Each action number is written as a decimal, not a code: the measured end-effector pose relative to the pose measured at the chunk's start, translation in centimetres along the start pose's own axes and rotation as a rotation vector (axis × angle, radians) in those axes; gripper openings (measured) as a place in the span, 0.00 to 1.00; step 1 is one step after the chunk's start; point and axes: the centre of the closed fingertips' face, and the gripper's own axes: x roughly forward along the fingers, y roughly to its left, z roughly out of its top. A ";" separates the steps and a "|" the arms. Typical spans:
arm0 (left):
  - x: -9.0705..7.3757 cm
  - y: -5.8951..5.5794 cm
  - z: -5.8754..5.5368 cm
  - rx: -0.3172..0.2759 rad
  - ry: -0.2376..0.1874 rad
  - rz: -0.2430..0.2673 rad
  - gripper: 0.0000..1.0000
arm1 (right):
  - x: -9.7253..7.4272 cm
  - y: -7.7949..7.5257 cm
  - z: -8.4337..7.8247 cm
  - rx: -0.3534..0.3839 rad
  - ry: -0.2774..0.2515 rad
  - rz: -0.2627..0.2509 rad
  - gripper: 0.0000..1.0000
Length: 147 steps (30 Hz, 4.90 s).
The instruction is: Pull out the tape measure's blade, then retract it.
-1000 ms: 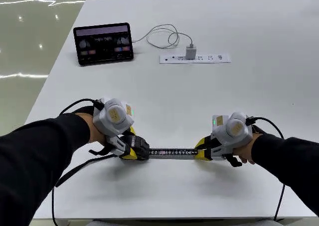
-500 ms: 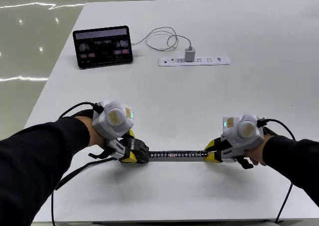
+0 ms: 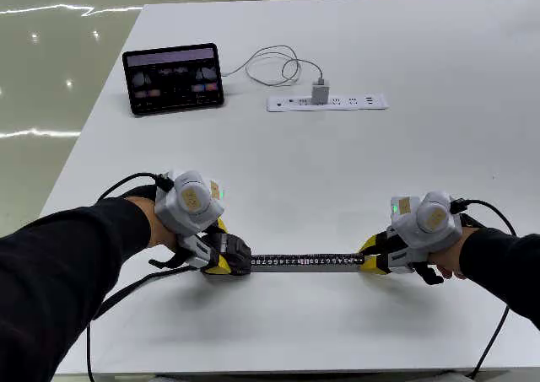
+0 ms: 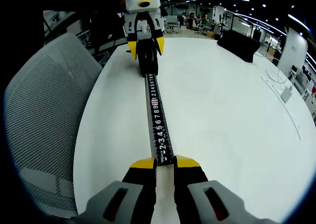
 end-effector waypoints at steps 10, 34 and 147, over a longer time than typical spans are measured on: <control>0.0 -0.1 0.1 -0.005 -0.003 0.001 0.33 | -0.8 -0.1 -0.9 0.015 0.003 -0.007 0.07; 0.0 -0.1 0.1 -0.016 -0.010 0.001 0.33 | -2.5 -0.2 -2.3 0.038 0.022 -0.023 0.07; -11.6 -3.9 -8.1 -0.692 -0.552 0.514 1.00 | -16.9 7.2 -8.6 0.522 -0.212 -0.553 1.00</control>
